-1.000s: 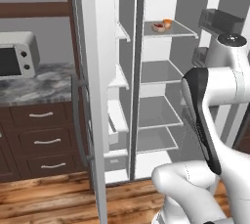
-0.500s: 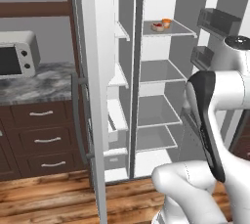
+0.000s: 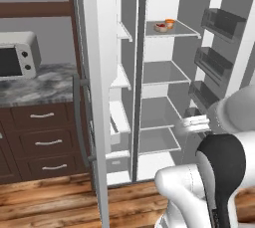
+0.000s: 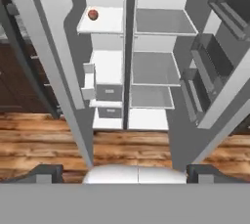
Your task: Pick up the frozen steak from the freezer, place it on any shelf in the fridge, and close the fridge and freezer doors when done.
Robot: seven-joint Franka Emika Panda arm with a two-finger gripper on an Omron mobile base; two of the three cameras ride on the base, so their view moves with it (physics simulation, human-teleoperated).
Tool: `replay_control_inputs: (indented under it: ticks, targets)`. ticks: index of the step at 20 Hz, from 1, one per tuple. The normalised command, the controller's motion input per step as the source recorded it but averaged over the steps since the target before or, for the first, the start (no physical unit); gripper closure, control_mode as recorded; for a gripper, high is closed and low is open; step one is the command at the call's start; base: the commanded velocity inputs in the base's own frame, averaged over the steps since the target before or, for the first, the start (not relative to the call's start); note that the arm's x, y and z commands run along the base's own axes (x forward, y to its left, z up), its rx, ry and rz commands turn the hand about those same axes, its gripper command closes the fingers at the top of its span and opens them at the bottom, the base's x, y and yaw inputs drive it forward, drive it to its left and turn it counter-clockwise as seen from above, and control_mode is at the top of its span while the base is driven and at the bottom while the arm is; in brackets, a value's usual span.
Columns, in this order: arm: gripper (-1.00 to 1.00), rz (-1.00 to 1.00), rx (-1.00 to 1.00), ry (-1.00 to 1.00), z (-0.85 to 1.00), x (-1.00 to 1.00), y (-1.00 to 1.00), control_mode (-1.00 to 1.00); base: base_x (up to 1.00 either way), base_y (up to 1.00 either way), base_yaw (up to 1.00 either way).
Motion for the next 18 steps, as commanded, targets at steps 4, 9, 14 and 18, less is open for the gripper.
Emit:
replay_control_inputs:
  ticks: [4, 9, 14, 18]
  targets:
    - [-1.00, 0.00, 0.07, -0.41, 0.00, -0.17, 1.00, -1.00, 0.00, 0.00, 0.00]
    - [-1.00, -0.02, 0.05, -0.32, 0.00, 0.02, 1.00, -1.00, 0.00, 0.00, 0.00]
    - [-1.00, -0.08, 0.04, -0.28, -0.10, 0.42, 1.00, -1.00, 0.00, 0.00, 0.00]
    - [-1.00, -0.24, 0.04, -0.23, -0.18, 0.97, 1.00, -1.00, 0.00, 0.00, 0.00]
